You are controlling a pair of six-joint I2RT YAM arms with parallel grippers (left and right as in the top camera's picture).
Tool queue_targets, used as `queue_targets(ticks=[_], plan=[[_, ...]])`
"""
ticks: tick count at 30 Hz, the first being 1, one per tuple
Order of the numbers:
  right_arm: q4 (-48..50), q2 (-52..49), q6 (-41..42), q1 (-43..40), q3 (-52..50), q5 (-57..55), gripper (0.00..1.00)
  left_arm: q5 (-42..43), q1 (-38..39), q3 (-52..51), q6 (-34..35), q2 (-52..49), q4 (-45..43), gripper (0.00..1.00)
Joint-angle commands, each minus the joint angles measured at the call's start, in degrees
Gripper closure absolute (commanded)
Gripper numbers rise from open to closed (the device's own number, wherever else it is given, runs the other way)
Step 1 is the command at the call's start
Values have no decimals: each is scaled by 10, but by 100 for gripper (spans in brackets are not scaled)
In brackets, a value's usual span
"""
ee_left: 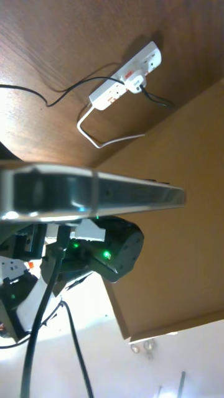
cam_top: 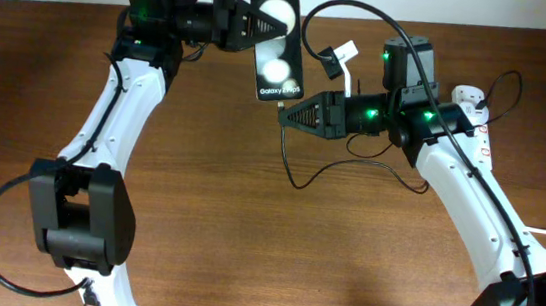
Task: Plug charger to phone and switch on socket
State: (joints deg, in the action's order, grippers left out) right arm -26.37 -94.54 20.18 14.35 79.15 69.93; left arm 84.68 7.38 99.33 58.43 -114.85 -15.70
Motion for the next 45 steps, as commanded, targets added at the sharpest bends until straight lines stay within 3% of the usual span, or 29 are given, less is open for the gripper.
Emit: queue_targets(ticks=[1,14,21,45], plan=[[2,3,0,-11,1,14,96,11,-2,7,24,16,-18,100],[-11,2,-22,7,-8,14,96,-11,-2,7,24,16,-18,100],[39,2,-10,-8,-33,40,96,-9,-2,7,24,16,-18,100],[74,2,-12,-12,-33,56,96,-9,0,7,-6,16,-18,100]])
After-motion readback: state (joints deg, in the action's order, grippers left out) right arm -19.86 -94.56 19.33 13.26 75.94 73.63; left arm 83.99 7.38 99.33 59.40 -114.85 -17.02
